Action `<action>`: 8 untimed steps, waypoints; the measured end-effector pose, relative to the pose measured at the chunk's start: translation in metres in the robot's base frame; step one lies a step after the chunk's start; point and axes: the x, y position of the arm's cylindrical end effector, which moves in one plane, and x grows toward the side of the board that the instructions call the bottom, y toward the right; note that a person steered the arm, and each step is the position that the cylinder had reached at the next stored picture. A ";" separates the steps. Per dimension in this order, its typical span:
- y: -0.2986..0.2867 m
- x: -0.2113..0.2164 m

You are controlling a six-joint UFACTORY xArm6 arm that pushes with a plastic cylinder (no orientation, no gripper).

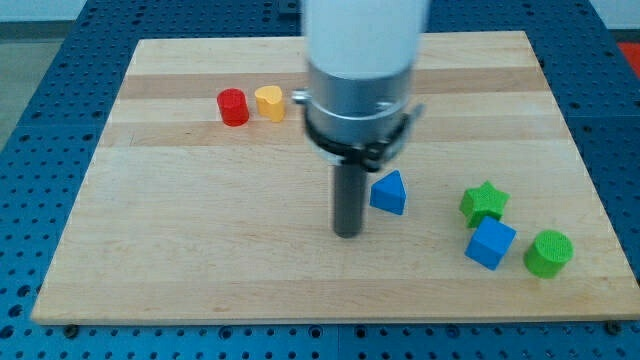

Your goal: Push the blue triangle close to the blue cube

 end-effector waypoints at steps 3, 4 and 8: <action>0.031 -0.060; 0.051 -0.040; 0.126 -0.014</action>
